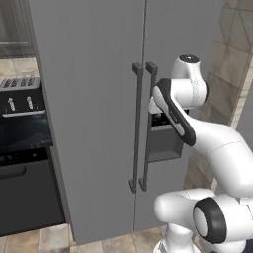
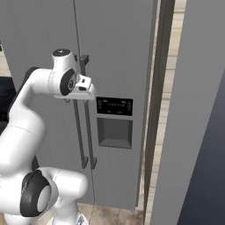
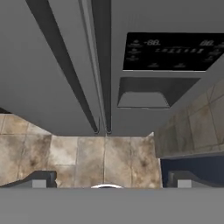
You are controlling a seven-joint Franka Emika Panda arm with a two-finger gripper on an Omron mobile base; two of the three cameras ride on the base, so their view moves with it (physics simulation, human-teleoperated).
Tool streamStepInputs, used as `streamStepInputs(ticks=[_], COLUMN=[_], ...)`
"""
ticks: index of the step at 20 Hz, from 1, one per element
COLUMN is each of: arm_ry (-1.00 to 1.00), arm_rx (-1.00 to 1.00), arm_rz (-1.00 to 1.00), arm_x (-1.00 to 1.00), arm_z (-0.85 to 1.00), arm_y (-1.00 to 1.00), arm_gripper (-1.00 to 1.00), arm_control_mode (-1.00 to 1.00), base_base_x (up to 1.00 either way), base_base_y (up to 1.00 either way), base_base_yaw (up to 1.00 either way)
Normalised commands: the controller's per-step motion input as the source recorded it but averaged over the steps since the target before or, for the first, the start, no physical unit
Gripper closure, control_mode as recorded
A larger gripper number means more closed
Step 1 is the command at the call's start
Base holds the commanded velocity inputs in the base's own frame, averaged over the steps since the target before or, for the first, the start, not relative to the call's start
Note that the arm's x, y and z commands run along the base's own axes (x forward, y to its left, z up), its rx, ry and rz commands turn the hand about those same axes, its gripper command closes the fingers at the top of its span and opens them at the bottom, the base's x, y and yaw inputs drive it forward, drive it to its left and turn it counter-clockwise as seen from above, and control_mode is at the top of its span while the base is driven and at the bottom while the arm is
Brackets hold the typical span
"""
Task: There is a bowl on the dining counter. Grab a lemon wedge from the fridge and place it in the bowl. Then get the liquor bottle and glass cup from the cabinet and place them next to the bowl.
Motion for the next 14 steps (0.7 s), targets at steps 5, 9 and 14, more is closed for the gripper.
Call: streamStepInputs(ticks=[5, 9, 14], arm_ry=[-0.16, -0.07, 0.00], arm_rx=[0.00, 0.00, 0.00], arm_rz=[0.00, 0.00, 0.00], arm_x=[0.53, 0.53, 0.39], arm_z=[0.00, 0.00, 0.00], arm_y=[0.01, 0.08, 0.07], arm_gripper=[-1.00, -1.00, -1.00], arm_control_mode=[-1.00, -1.00, -1.00], base_base_x=[0.00, 0.00, 0.00], base_base_y=[0.00, 0.00, 0.00], base_base_yaw=[0.00, 0.00, 0.00])
